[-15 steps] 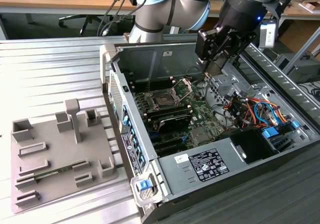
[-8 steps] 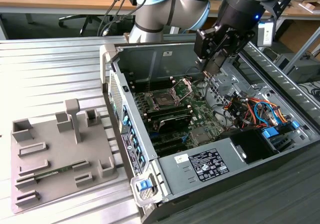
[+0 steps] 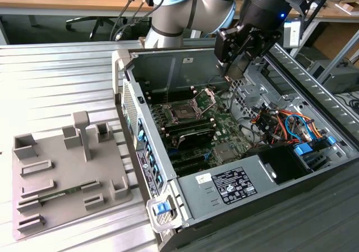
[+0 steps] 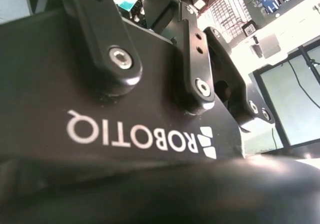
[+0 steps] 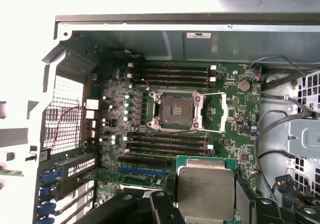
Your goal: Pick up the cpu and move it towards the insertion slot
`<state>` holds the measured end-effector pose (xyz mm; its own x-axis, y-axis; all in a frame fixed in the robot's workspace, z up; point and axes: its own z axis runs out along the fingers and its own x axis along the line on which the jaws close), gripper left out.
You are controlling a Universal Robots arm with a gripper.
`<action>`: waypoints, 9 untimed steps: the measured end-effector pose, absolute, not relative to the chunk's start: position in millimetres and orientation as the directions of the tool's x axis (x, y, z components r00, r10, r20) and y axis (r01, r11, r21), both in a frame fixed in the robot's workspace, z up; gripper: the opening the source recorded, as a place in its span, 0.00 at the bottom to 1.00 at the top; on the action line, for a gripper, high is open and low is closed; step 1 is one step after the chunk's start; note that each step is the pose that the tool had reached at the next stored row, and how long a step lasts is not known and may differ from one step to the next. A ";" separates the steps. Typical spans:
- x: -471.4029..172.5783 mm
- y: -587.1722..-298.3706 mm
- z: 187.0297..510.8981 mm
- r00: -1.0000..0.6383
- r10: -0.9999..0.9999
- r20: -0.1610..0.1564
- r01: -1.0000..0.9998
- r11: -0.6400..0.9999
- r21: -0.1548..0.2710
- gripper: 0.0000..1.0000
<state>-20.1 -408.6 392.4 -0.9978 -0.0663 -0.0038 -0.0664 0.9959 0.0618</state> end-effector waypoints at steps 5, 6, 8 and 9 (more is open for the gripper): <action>-20.1 -406.1 392.1 -0.998 -0.066 -0.004 -0.066 0.996 0.062 0.55; -20.1 -405.4 392.0 -0.998 -0.066 -0.004 -0.066 0.996 0.062 0.55; -20.1 -404.5 391.8 -0.998 -0.066 -0.004 -0.066 0.996 0.062 0.55; -20.1 -404.1 391.8 -0.998 -0.066 -0.004 -0.066 0.996 0.062 0.55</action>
